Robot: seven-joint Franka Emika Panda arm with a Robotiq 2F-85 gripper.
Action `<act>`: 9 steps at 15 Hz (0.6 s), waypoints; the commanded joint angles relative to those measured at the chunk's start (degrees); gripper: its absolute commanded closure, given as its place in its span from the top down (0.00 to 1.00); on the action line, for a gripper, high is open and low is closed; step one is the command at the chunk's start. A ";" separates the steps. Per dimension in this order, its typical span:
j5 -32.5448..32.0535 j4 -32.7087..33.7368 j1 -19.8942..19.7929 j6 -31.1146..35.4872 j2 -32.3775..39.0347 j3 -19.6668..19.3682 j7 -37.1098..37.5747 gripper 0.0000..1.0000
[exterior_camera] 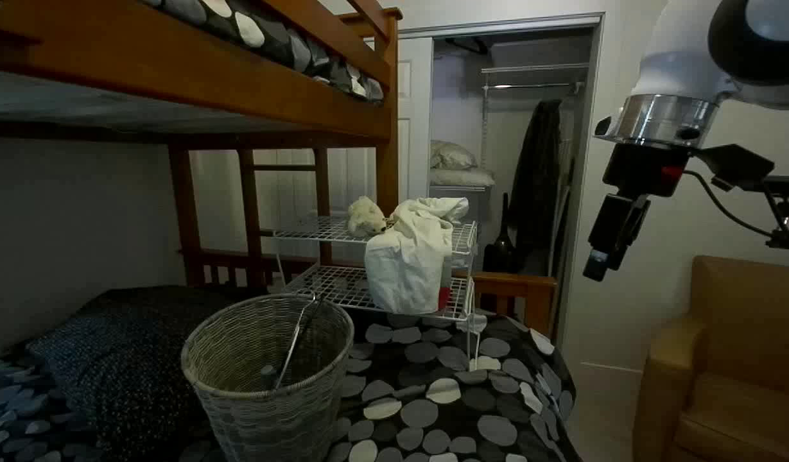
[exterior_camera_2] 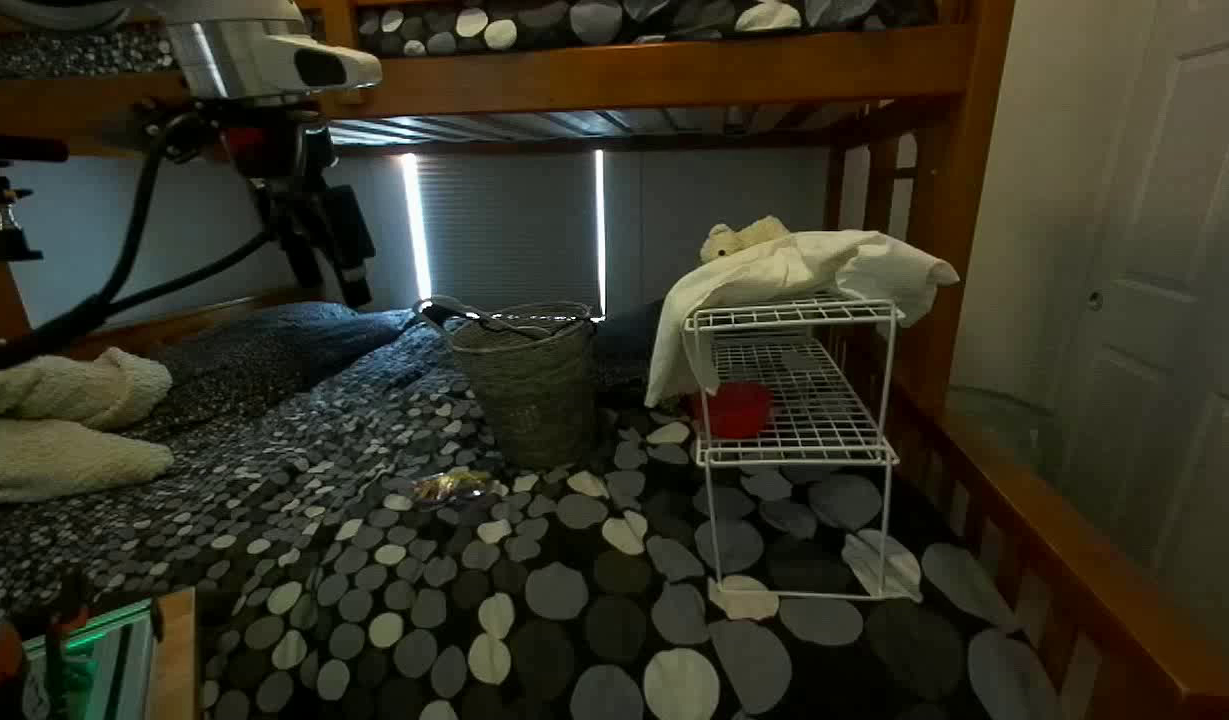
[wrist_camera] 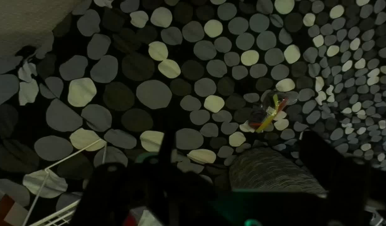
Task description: Put the glasses in the basket
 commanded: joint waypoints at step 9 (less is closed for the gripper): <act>3.22 -6.13 -0.77 1.17 -1.60 3.68 7.55 1.00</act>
